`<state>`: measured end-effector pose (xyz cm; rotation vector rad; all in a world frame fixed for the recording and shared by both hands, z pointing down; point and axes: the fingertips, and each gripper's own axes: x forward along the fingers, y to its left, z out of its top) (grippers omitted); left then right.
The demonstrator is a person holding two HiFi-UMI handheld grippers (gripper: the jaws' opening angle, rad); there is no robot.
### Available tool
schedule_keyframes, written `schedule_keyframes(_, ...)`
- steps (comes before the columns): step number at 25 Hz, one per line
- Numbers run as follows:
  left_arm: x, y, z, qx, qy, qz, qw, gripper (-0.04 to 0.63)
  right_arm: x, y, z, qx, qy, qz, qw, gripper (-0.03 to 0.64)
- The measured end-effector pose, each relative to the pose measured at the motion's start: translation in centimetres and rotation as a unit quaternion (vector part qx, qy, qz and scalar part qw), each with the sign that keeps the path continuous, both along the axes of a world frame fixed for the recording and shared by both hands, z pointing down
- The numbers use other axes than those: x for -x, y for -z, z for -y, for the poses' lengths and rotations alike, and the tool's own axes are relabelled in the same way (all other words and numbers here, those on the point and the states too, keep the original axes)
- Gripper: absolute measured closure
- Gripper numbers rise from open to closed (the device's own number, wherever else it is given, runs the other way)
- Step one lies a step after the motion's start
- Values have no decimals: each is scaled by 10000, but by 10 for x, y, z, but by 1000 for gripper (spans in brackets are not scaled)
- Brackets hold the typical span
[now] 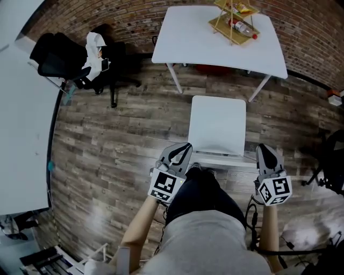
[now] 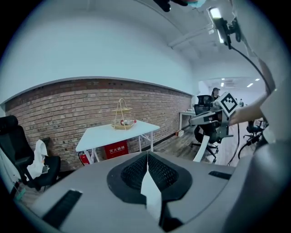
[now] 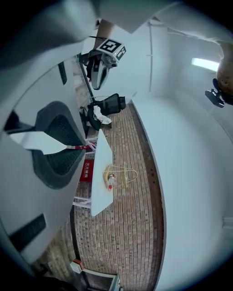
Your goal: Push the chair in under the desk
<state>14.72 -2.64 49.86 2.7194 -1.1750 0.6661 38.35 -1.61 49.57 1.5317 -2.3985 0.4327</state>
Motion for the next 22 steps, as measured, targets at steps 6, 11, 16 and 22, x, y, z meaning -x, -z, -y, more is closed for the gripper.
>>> schedule_keyframes(6,22,-23,-19,114,-442,506,9977,578,-4,-11,-29,190,821,-190,9963,600)
schedule_keyframes(11,28,-30,-23,247,-585,568,9964,578,-9,-16,-32,324,908,-146,9952,598)
schedule_keyframes(16,18,-41,-36,316,-1294,647,9890,453,-9,-29,-39,660,1317,-660,9869,417)
schedule_keyframes(22,18,-57,-48,488,-1845,889,9776,380,-15,-46,-52,829,1772,-1253,9727,362)
